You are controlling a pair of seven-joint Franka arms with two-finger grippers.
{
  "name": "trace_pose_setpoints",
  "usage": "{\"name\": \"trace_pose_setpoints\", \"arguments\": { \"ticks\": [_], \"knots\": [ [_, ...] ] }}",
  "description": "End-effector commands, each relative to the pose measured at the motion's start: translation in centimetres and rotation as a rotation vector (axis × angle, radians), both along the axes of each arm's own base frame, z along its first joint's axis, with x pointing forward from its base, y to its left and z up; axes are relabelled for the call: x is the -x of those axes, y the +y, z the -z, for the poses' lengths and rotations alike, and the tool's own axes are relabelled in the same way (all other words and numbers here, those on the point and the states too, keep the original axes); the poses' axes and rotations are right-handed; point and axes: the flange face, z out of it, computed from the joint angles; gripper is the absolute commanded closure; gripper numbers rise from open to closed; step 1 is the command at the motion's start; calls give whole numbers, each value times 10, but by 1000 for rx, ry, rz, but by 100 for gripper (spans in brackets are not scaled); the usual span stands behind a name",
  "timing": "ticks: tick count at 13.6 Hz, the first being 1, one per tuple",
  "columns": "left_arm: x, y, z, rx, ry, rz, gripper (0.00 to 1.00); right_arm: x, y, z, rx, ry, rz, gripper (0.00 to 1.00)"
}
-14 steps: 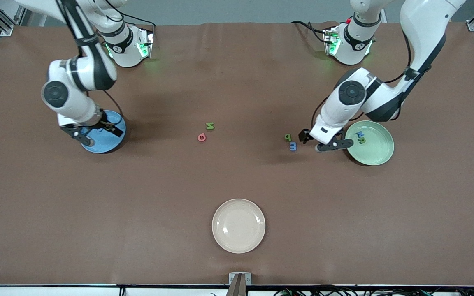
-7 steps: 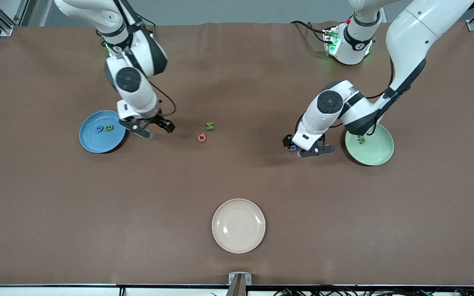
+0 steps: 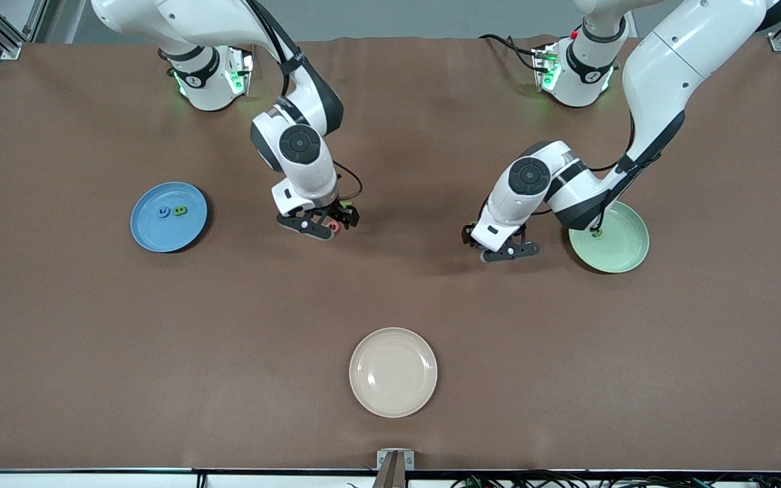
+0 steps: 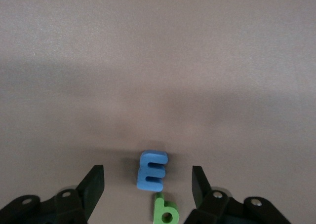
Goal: Sort uppercase to blue plate, lowercase to green plate
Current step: 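Grasp the blue E with the left gripper while the right gripper grasps Q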
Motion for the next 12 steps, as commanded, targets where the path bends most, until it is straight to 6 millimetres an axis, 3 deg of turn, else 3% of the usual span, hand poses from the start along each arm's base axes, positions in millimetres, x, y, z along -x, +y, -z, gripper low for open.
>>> {"name": "trace_pose_setpoints", "arguments": {
  "ticks": [1,8,12],
  "knots": [
    [-8,-4,7,3,-19,-12,28,-7,4,18,-6,-7,13,0],
    [-3,-8,18,0,-4,4,48,3,-2,38,1,-1,18,0],
    [-3,-8,18,0,-4,4,69,13,-11,53,-14,-24,19,0]
  ]
}}
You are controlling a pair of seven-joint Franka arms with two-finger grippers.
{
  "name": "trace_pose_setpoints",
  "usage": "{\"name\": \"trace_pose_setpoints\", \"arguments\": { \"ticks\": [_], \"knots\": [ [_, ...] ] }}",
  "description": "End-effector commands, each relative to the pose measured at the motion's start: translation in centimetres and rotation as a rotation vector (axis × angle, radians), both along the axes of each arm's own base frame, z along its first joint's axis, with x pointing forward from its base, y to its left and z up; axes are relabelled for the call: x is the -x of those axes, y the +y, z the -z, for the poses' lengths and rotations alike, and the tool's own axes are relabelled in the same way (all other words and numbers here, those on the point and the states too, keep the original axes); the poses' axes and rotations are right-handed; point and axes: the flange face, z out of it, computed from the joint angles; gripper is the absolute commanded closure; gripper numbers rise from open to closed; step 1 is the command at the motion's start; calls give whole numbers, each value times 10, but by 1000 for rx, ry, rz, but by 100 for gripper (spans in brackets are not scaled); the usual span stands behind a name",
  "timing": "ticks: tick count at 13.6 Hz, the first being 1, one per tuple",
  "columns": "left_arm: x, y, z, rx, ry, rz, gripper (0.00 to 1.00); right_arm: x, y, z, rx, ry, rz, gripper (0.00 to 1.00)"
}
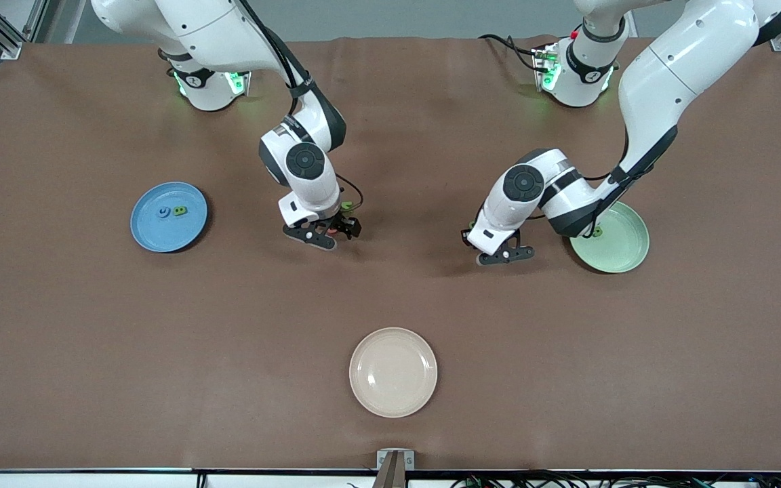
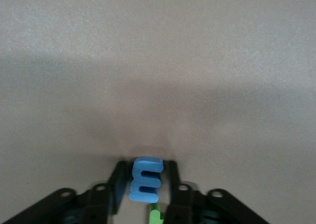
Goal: Sort uppercase to blue plate, lowercase to green plate
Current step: 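Place the E on the green plate while the right gripper places Q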
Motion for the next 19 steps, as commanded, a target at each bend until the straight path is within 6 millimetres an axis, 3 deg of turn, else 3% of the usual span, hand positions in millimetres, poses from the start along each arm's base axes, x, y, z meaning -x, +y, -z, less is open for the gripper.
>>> {"name": "trace_pose_setpoints", "arguments": {
  "ticks": [1,4,7,10,13,17,18,19],
  "knots": [
    [-2,-4,1,-4,-18,-1,77,7,-3,7,-4,-2,16,1],
    [-4,1,-1,-12,-21,1,87,13,-2,10,0,4,29,10],
    [-9,11,-10,-29,-39,19,88,16,1,10,2,6,32,23],
    [-14,30,-25,-82,-43,62,89,20,4,11,4,9,26,29],
    [-17,62,-42,-56,-30,110,89,23,1,14,10,15,25,45],
    [-14,127,-59,-100,75,235,89,20,-2,12,11,15,26,89],
    [-13,144,-61,-90,84,262,88,17,-4,9,11,15,23,96],
    [-15,163,-65,-81,88,280,88,13,-9,6,10,14,15,97]
  ]
}}
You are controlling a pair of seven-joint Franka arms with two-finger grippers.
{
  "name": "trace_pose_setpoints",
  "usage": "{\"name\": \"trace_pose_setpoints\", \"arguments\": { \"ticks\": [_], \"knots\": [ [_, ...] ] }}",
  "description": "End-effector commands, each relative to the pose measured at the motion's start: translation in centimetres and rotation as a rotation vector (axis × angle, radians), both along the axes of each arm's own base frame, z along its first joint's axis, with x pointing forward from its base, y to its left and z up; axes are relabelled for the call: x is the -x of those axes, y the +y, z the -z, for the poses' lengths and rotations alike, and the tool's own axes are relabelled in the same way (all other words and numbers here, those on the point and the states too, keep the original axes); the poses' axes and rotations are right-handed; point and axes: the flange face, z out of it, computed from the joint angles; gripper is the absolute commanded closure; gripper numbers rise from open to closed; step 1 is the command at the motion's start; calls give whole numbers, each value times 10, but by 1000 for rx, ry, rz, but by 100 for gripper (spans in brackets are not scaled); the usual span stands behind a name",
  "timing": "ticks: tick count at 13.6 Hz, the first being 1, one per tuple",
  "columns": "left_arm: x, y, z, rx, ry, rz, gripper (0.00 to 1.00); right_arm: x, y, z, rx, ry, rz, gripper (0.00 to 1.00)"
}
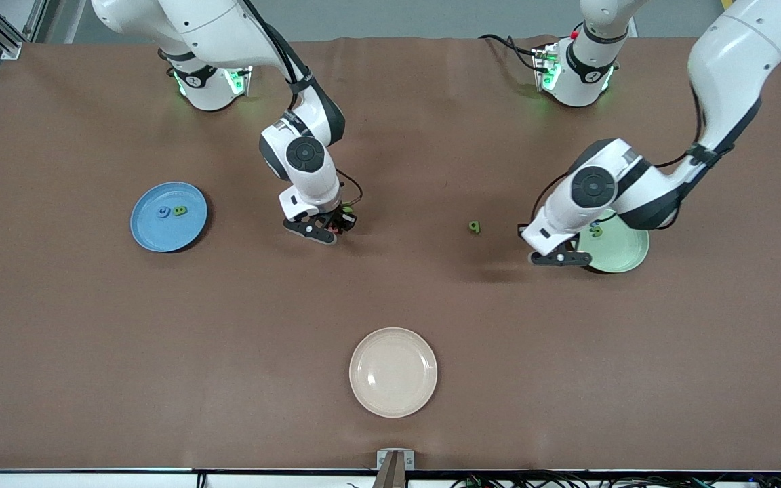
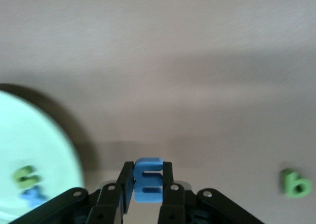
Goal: Sort uppercase to blue plate, lowercase to green plate
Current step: 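Place the E on the green plate while the right gripper places Q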
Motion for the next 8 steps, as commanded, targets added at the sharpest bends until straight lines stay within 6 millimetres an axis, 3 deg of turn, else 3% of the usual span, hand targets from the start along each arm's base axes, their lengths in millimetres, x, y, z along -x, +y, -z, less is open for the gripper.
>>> {"name": "trace_pose_setpoints", "arguments": {
  "ticks": [1,4,6,8],
  "knots": [
    [8,44,-10,-8,10,68,88,-7,-22,-1,18,25,-15,98],
    [9,92,-13,3,19,104,88,-45,-92,-50,47,110,-109,98],
    [13,118,-6,-22,16,113,88,-45,-127,-71,60,156,-184,98],
    [16,137,0,-39,10,129,88,-38,-180,-77,78,169,-229,99]
  ]
}}
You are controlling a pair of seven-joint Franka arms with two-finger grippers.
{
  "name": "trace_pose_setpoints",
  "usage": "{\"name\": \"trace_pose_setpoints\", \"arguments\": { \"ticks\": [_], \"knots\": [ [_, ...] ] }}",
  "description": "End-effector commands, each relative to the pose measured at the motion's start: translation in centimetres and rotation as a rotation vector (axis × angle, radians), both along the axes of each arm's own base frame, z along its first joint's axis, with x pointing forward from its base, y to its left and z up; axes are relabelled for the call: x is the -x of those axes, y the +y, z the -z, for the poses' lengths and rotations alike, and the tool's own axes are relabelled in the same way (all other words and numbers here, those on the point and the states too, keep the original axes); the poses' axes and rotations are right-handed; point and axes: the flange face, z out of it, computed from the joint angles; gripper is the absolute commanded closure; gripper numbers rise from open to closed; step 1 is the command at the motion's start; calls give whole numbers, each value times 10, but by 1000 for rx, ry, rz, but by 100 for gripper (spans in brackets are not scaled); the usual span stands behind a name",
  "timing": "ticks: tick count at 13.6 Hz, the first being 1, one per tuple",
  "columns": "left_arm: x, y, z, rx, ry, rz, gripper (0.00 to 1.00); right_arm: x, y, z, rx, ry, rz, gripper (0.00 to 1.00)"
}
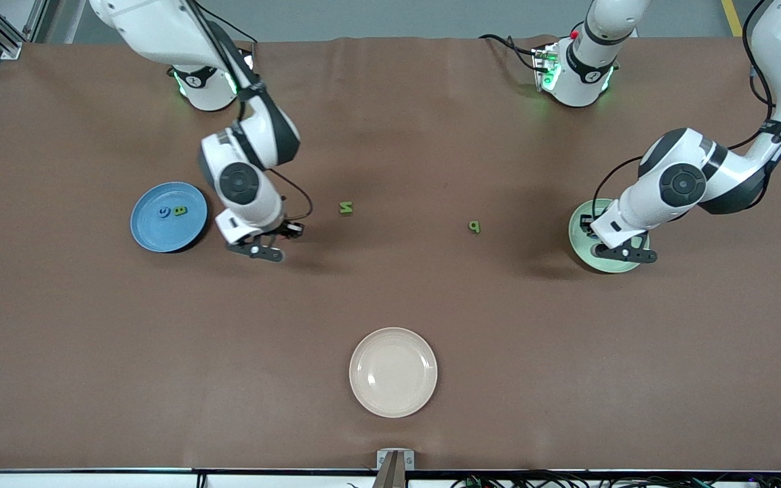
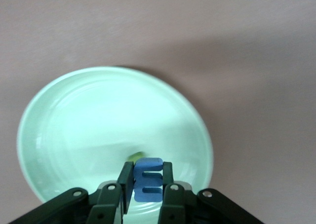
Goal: Sort uppercase to blue plate, lowercase to green plate
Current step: 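Place the E on the green plate while the right gripper places Q, then grasp the green b with the left gripper while the right gripper grasps M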
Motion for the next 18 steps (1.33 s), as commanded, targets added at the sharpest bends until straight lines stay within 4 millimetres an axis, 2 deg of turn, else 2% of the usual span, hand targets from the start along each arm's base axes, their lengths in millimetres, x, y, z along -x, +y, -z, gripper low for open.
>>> {"name": "trace_pose_setpoints", "arguments": {
  "ticks": [1,4,7,8,9,10,12,13,15,17,18],
  "knots": [
    [9,16,2,-34,-13,42,88,30,-63,-12,25,16,-77,99],
    [12,28,8,-48,-15,56,87,51,-136,-8,32,61,-95,100],
    [15,35,14,-52,-12,58,87,62,-182,-7,16,80,-81,99],
    [16,35,15,-52,-11,58,84,62,-199,-7,11,85,-63,88],
    [16,34,16,-45,-8,58,83,62,-211,-6,9,89,-40,36],
    [16,34,16,-44,-9,59,79,62,-216,-7,9,90,-27,1],
    [18,38,19,-47,-1,53,73,62,-220,-10,8,87,-13,0],
    [18,38,20,-47,1,55,60,62,-220,-11,10,87,-9,0],
    [19,38,20,-48,2,55,45,61,-210,-17,4,72,-8,0],
    [20,38,20,-51,2,57,17,62,-182,-24,-12,51,27,0],
    [20,37,19,-54,2,58,14,65,-161,-26,-30,47,41,0]
  ]
}}
